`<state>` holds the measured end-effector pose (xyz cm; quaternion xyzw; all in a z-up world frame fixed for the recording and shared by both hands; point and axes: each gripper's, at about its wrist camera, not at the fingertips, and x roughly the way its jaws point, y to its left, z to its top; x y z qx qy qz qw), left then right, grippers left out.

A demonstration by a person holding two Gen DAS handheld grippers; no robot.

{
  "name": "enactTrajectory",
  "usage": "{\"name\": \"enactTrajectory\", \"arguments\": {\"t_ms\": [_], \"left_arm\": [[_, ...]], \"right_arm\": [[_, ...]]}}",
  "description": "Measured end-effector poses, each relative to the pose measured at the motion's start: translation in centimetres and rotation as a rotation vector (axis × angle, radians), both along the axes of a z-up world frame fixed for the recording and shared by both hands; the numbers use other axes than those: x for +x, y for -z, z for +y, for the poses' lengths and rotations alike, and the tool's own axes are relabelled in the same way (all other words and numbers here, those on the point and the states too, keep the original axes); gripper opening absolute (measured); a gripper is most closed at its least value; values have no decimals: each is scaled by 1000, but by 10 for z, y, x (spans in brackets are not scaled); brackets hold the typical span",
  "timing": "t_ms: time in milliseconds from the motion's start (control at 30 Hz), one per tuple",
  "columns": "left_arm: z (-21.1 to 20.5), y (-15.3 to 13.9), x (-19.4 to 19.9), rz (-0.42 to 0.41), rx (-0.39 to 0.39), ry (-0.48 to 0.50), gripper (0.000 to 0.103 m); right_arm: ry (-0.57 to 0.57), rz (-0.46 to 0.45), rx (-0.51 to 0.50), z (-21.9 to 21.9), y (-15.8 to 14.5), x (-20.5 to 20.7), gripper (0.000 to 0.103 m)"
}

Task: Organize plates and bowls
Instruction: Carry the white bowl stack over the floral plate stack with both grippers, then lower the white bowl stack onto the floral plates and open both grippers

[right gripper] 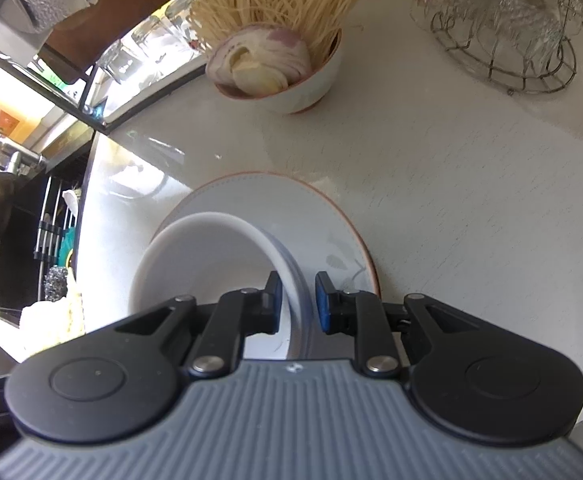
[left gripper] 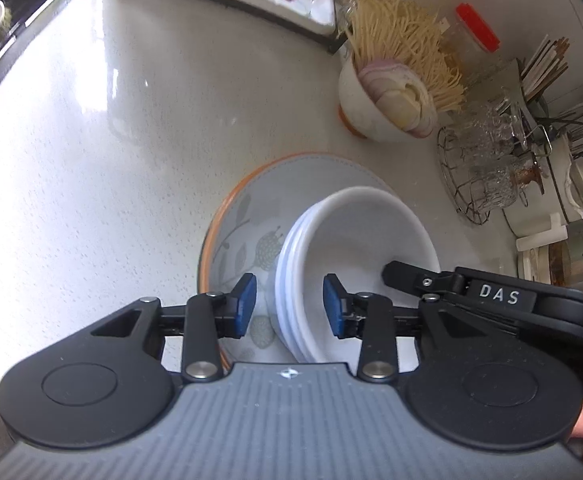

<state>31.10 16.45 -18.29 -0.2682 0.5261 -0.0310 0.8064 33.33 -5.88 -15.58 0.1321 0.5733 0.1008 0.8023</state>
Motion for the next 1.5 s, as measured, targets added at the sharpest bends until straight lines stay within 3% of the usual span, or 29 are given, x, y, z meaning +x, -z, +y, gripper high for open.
{"name": "enactTrajectory", "arguments": {"t_ms": [200, 267, 467, 800, 1067, 1167, 1500], "left_arm": [[4, -17, -3, -39, 25, 29, 43], [6, -24, -4, -55, 34, 40, 43], [8, -55, -6, -134, 54, 97, 43], [-2, -126, -22, -286, 118, 216, 43], [-26, -183, -68, -395, 139, 197, 43], [-35, -197, -89, -432, 186, 181, 43], [-66, -194, -141, -402, 190, 111, 43]], "right_arm": [[27, -43, -6, -6, -13, -6, 23], [49, -60, -8, -8, -18, -10, 36], [85, -135, 7, -11, -42, -24, 37], [106, -333, 30, -15, -114, -57, 37], [73, -440, 56, -39, -159, -100, 37], [34, -458, 55, -46, -170, -119, 37], [-33, -614, 26, -68, -194, -171, 37]]}}
